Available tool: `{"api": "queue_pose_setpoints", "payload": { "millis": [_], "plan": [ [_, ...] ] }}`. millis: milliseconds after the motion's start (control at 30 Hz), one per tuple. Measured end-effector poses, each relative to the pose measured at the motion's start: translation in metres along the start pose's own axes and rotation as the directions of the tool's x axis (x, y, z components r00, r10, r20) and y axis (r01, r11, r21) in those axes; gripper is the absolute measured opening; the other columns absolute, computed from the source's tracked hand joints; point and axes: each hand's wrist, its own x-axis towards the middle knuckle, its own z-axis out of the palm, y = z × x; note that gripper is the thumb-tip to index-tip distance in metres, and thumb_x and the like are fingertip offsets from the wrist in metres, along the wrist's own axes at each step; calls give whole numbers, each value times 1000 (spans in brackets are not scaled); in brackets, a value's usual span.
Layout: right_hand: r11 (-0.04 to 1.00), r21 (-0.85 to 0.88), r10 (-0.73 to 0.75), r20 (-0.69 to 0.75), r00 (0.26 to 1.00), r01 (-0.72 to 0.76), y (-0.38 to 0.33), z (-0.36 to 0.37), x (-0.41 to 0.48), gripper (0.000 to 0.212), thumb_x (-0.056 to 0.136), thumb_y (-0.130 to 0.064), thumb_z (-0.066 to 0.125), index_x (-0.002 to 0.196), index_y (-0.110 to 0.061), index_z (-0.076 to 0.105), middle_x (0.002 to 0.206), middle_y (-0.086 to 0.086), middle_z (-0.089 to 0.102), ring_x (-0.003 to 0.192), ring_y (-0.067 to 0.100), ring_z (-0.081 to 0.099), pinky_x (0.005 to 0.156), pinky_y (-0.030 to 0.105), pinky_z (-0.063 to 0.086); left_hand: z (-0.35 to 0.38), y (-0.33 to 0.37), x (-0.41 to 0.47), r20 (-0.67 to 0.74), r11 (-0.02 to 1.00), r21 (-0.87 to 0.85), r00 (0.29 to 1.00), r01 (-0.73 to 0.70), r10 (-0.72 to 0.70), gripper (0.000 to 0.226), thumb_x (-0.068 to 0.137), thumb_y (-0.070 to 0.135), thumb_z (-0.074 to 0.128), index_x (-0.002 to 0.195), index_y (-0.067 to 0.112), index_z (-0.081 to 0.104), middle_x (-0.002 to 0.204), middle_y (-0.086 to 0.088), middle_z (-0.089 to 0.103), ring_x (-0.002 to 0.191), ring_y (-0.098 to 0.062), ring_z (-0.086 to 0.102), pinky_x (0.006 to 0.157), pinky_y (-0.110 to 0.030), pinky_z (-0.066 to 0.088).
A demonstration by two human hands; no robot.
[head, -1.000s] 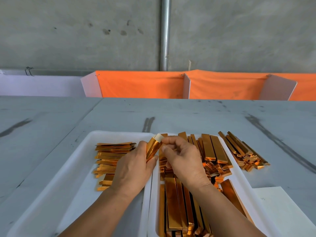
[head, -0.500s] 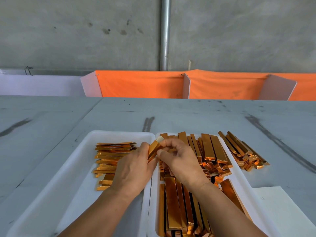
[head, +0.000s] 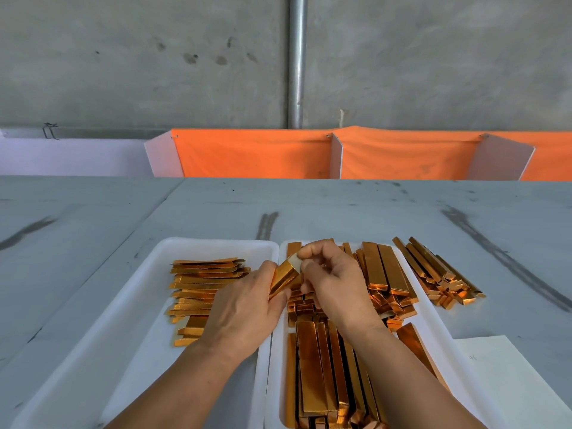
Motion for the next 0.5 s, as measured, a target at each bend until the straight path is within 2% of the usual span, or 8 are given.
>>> {"api": "queue_pose_setpoints", "payload": {
  "millis": [167,267,367,500],
  "plan": [
    [997,-30,-75,5,997,75,-2,3,-2,25,95,-8,62,95,-32,70,92,-1,67,65,4,60,59,15,49,0,0,-1,12,1000,-19,1000,-2,2,23,95,51,47,98,34,32,72,13,45,59,-5,48,49,-13,27],
    [993,-60,-104,-16,994,102,-2,2,-3,25,94,-9,65,91,-33,72,101,1,65,78,9,64,62,14,50,0,0,-1,15,1000,-14,1000,4,-3,23,95,52,47,100,33,35,75,13,47,60,-6,50,49,-13,28],
    [983,-134,-131,-27,991,126,-1,2,-2,29,92,-9,66,87,-37,70,102,-2,61,85,15,66,63,18,50,1,0,-1,22,1000,-2,1000,1,-1,23,95,52,46,100,33,34,76,13,47,61,-6,50,50,-13,28],
    [977,-177,-124,-30,992,117,-1,3,-2,31,92,-10,66,82,-39,68,100,-4,62,84,15,66,64,23,53,1,0,-1,26,1000,3,1000,-5,5,24,95,52,47,101,32,35,78,12,47,64,-8,51,51,-14,29]
  ]
}}
